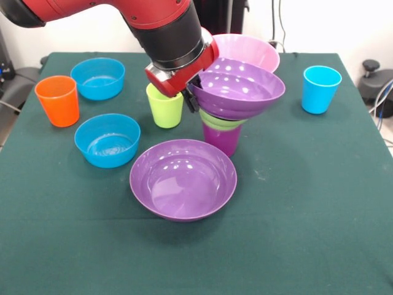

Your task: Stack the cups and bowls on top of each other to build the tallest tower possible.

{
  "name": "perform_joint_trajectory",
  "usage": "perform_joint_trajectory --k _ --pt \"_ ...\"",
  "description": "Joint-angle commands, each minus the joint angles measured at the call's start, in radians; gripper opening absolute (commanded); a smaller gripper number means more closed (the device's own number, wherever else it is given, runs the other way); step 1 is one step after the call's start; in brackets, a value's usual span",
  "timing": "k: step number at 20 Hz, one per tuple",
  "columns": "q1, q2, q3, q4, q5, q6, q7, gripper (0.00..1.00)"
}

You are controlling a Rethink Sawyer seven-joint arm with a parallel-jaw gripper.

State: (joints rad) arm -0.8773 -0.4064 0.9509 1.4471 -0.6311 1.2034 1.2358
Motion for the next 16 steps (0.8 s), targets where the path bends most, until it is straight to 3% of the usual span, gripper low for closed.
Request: perform_joint_trajectory --k 1,16 --pt "0.049 0.007 -0.048 0.012 -0.052 0.029 -0.222 0.00" --pt "0.044 -0.007 -0.060 0.007 -0.081 0.042 -0.251 0.00"
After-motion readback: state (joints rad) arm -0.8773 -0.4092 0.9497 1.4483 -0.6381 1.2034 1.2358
